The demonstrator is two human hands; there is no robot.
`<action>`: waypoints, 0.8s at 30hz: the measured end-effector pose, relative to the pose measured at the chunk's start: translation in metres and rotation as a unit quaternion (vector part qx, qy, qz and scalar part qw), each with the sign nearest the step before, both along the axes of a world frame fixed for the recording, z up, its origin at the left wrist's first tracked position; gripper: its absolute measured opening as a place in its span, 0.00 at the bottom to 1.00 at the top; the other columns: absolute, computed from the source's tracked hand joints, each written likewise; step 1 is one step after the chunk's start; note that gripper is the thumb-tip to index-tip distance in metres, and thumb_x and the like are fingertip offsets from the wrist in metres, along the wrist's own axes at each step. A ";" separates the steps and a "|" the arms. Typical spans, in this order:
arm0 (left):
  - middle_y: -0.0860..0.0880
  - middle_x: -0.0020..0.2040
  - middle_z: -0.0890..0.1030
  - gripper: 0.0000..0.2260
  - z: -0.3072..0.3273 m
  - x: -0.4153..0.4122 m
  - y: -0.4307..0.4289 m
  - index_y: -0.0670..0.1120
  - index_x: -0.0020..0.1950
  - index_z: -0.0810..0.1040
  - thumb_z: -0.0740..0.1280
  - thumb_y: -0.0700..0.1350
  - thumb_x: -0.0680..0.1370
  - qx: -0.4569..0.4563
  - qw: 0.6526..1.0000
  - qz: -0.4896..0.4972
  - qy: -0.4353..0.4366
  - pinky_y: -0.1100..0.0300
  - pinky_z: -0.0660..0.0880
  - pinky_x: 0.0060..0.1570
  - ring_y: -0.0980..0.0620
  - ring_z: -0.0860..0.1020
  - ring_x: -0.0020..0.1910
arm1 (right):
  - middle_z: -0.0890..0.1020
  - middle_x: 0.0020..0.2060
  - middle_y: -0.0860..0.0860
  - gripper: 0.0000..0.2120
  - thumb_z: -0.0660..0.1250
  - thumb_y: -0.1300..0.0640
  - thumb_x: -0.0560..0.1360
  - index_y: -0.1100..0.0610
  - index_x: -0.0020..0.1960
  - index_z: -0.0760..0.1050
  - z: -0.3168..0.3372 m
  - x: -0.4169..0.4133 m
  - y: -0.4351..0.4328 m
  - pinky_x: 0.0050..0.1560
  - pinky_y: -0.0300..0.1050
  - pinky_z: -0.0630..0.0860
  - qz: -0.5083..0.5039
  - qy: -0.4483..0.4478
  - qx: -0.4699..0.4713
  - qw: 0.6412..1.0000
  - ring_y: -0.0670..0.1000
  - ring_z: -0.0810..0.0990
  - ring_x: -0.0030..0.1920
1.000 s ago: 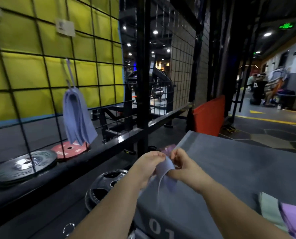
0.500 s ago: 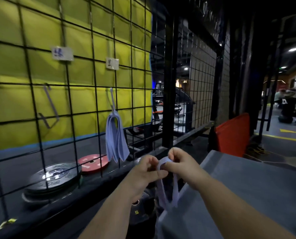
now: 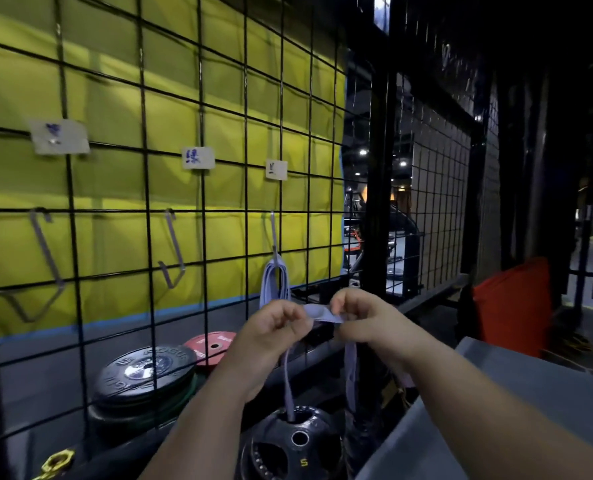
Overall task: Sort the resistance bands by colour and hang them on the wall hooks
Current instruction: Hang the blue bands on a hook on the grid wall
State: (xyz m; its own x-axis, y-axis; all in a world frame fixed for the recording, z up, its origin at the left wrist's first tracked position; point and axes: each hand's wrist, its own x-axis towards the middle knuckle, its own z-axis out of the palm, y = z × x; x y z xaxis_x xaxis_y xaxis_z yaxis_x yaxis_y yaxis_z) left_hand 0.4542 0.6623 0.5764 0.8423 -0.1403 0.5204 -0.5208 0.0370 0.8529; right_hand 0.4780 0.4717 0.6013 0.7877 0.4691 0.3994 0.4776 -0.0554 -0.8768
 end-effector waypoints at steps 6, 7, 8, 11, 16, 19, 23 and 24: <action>0.61 0.35 0.79 0.04 0.029 -0.010 0.025 0.46 0.44 0.78 0.69 0.38 0.76 0.096 0.987 0.082 -0.094 0.74 0.70 0.37 0.66 0.75 0.35 | 0.77 0.32 0.50 0.09 0.68 0.69 0.65 0.57 0.39 0.74 0.033 0.001 0.018 0.33 0.35 0.70 0.018 -0.028 0.015 0.999 0.46 0.74 0.31; 0.61 0.37 0.79 0.03 0.033 -0.008 0.027 0.46 0.44 0.78 0.69 0.39 0.76 0.100 0.983 0.106 -0.109 0.74 0.70 0.39 0.66 0.76 0.38 | 0.78 0.34 0.51 0.08 0.69 0.68 0.64 0.57 0.39 0.75 0.039 0.002 0.022 0.36 0.37 0.72 0.014 -0.033 0.023 0.999 0.48 0.75 0.34; 0.61 0.38 0.80 0.02 0.037 -0.006 0.029 0.46 0.44 0.78 0.69 0.40 0.76 0.095 0.980 0.128 -0.119 0.73 0.71 0.41 0.66 0.76 0.39 | 0.79 0.35 0.52 0.08 0.70 0.67 0.64 0.56 0.38 0.76 0.045 0.003 0.026 0.39 0.39 0.72 0.008 -0.038 0.030 0.999 0.51 0.75 0.37; 0.59 0.43 0.80 0.05 0.047 0.004 0.029 0.48 0.43 0.77 0.68 0.39 0.76 0.046 0.974 0.180 -0.128 0.73 0.71 0.45 0.68 0.76 0.44 | 0.80 0.40 0.54 0.10 0.71 0.70 0.68 0.56 0.40 0.77 0.062 0.007 0.037 0.44 0.45 0.71 -0.019 -0.064 0.034 0.997 0.54 0.74 0.42; 0.61 0.48 0.79 0.07 0.058 0.023 0.022 0.54 0.42 0.76 0.68 0.43 0.77 -0.045 0.957 0.266 -0.109 0.60 0.74 0.49 0.57 0.79 0.49 | 0.83 0.42 0.49 0.07 0.71 0.68 0.71 0.57 0.43 0.79 0.083 0.013 0.052 0.44 0.37 0.75 -0.072 -0.090 0.049 0.992 0.48 0.79 0.42; 0.52 0.38 0.80 0.08 0.063 0.030 0.015 0.55 0.40 0.75 0.68 0.45 0.77 -0.033 0.933 0.332 -0.132 0.62 0.70 0.32 0.55 0.76 0.34 | 0.82 0.36 0.49 0.05 0.71 0.65 0.72 0.57 0.43 0.80 0.086 0.018 0.058 0.37 0.40 0.71 -0.102 -0.094 0.055 0.989 0.51 0.74 0.36; 0.58 0.37 0.77 0.06 0.063 0.032 0.006 0.49 0.42 0.76 0.67 0.40 0.77 -0.049 0.911 0.374 -0.164 0.76 0.68 0.32 0.67 0.75 0.35 | 0.81 0.31 0.45 0.04 0.71 0.66 0.73 0.58 0.43 0.79 0.085 0.026 0.063 0.29 0.29 0.70 -0.124 -0.089 0.064 0.986 0.38 0.74 0.26; 0.58 0.37 0.77 0.05 0.061 0.033 0.005 0.48 0.43 0.76 0.67 0.39 0.77 -0.054 0.907 0.380 -0.170 0.77 0.68 0.33 0.69 0.75 0.35 | 0.80 0.29 0.43 0.04 0.70 0.65 0.73 0.58 0.42 0.79 0.084 0.028 0.065 0.27 0.29 0.69 -0.126 -0.088 0.063 0.986 0.37 0.74 0.25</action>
